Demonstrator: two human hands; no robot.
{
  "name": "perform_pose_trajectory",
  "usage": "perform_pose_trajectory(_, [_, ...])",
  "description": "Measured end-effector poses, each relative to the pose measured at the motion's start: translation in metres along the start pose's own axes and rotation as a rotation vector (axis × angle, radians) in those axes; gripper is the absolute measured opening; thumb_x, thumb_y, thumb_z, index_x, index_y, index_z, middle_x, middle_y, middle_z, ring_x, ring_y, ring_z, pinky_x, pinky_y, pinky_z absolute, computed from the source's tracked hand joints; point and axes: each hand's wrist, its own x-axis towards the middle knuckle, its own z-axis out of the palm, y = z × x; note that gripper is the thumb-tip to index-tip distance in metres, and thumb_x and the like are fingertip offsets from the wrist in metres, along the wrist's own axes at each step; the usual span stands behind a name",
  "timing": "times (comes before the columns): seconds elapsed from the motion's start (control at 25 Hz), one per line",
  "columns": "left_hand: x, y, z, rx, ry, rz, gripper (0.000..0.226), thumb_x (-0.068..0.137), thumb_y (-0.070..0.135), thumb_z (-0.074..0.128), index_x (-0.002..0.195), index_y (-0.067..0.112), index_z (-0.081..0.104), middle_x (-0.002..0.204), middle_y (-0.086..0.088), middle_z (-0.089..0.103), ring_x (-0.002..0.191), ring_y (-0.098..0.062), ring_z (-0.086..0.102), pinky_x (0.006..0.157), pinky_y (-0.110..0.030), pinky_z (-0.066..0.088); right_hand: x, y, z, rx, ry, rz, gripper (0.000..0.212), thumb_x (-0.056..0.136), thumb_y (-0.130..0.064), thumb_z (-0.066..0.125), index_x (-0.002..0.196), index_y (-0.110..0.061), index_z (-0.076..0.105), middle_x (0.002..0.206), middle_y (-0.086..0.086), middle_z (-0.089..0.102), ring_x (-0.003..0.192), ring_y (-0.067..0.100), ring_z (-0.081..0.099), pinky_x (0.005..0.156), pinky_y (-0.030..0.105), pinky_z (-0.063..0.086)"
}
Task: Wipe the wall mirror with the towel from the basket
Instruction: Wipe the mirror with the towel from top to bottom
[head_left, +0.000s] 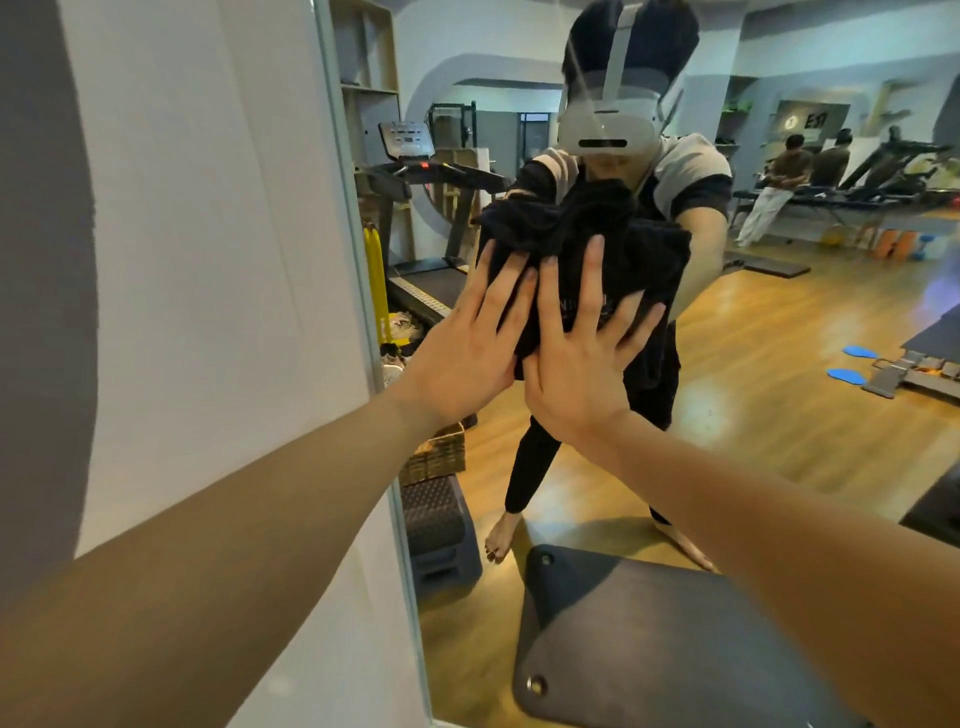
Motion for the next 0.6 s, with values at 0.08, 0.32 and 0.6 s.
perform_pose_trajectory(0.08, [-0.011,-0.015,-0.007,0.026,0.002,-0.017,0.105,0.093,0.016,0.067,0.156,0.002,-0.015,0.159,-0.015,0.010,0.152,-0.032,-0.010,0.109,-0.058,0.046,0.003,-0.021,0.009,0.015,-0.013,-0.008,0.090,0.087,-0.039,0.040,0.166,-0.021,0.002,0.169,0.017,-0.011,0.146,0.063,0.009,0.117,0.077,0.004])
perform_pose_trajectory(0.32, [-0.047,-0.056,-0.011,0.034,-0.027,-0.045,0.096,0.092,0.014,0.072,0.153,0.001,0.000,0.157,-0.019,0.014,0.151,-0.043,0.004,0.100,-0.057,0.054,0.009,-0.076,0.035,0.041,0.018,-0.005,0.090,0.088,-0.041,0.044,0.166,-0.024,0.001,0.171,0.014,-0.009,0.149,0.060,0.008,0.117,0.075,0.002])
perform_pose_trajectory(0.6, [-0.089,-0.099,-0.003,0.102,-0.222,-0.202,0.080,0.102,0.025,0.057,0.161,-0.002,0.011,0.167,-0.028,0.008,0.156,-0.046,0.006,0.124,-0.053,0.028,0.015,-0.117,0.054,0.085,-0.007,-0.077,0.100,0.089,-0.043,0.060,0.166,-0.025,-0.001,0.168,0.010,-0.024,0.149,0.061,-0.001,0.116,0.079,0.002])
